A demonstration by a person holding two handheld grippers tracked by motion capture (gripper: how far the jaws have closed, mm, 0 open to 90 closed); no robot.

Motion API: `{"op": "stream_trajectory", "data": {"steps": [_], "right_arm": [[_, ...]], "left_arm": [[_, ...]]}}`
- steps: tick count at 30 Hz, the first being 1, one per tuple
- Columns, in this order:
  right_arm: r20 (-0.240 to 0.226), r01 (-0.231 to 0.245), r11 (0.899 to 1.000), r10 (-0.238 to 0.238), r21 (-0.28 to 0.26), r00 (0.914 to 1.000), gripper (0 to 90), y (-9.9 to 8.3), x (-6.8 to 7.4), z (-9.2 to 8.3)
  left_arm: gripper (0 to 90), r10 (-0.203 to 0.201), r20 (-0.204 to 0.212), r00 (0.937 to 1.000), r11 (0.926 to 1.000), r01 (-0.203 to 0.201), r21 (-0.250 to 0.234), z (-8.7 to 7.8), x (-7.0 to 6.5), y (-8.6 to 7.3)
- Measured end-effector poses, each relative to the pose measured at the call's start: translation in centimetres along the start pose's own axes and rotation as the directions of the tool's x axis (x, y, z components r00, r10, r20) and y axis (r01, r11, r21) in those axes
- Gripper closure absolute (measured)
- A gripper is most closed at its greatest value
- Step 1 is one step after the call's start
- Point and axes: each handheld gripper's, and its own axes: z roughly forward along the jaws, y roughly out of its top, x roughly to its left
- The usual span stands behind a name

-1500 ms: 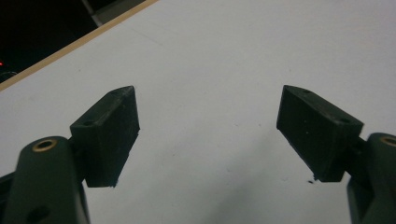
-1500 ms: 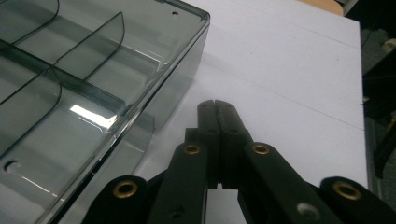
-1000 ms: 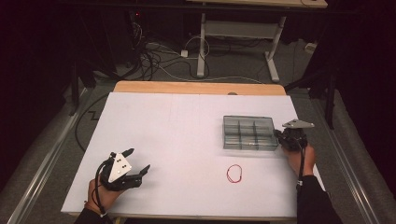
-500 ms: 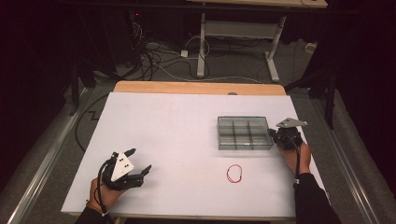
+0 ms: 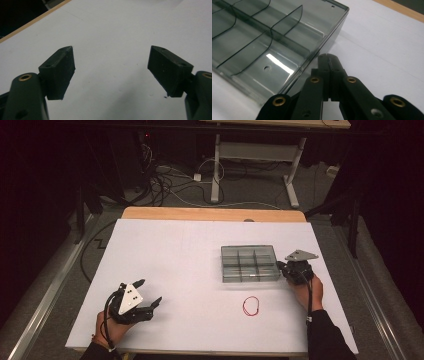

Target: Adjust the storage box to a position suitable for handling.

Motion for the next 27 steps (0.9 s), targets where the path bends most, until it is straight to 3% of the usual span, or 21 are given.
{"op": "stream_trajectory", "data": {"steps": [27], "right_arm": [[-0.063,0.109,0.994,-0.111,-0.024,0.9919,90.0,1.4,5.3,0.5]], "left_arm": [[21.0,0.006,0.001,1.0000,1.0000,-0.006,0.004,0.0,-0.2,0.1]]}}
